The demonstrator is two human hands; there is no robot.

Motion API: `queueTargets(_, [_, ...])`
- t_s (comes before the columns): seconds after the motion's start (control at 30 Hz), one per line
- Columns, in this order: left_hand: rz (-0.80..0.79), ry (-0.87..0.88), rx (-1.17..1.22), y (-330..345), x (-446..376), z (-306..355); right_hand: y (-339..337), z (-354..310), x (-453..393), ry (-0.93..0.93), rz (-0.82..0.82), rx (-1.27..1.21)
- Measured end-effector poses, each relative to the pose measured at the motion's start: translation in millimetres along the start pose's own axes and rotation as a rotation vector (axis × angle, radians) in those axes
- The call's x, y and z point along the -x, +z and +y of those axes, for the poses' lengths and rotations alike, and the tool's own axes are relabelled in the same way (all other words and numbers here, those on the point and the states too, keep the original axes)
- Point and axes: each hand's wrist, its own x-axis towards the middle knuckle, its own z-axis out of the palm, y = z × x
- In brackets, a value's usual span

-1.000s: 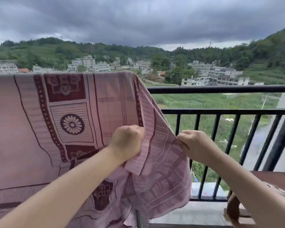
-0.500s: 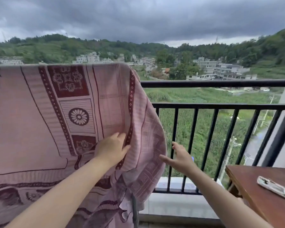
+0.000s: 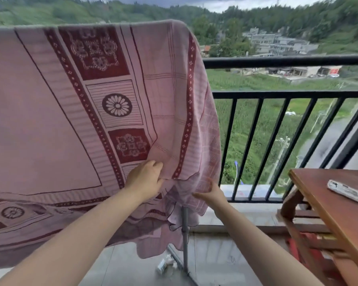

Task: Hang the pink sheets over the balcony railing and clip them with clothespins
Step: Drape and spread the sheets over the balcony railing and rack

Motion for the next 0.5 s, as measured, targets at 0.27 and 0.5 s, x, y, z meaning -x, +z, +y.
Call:
queueTargets(0.27, [-0.079,-0.001,-0.017,34.6,9.5,-41.0,37.7,42.0,-35.2,0.232,0.108,-0.181])
queueTargets(0.5, [0.139,-0.066,0.179,59.6,-1.9,-39.9,4.9,74.3,34.9,0.175,-0.087,-0.353])
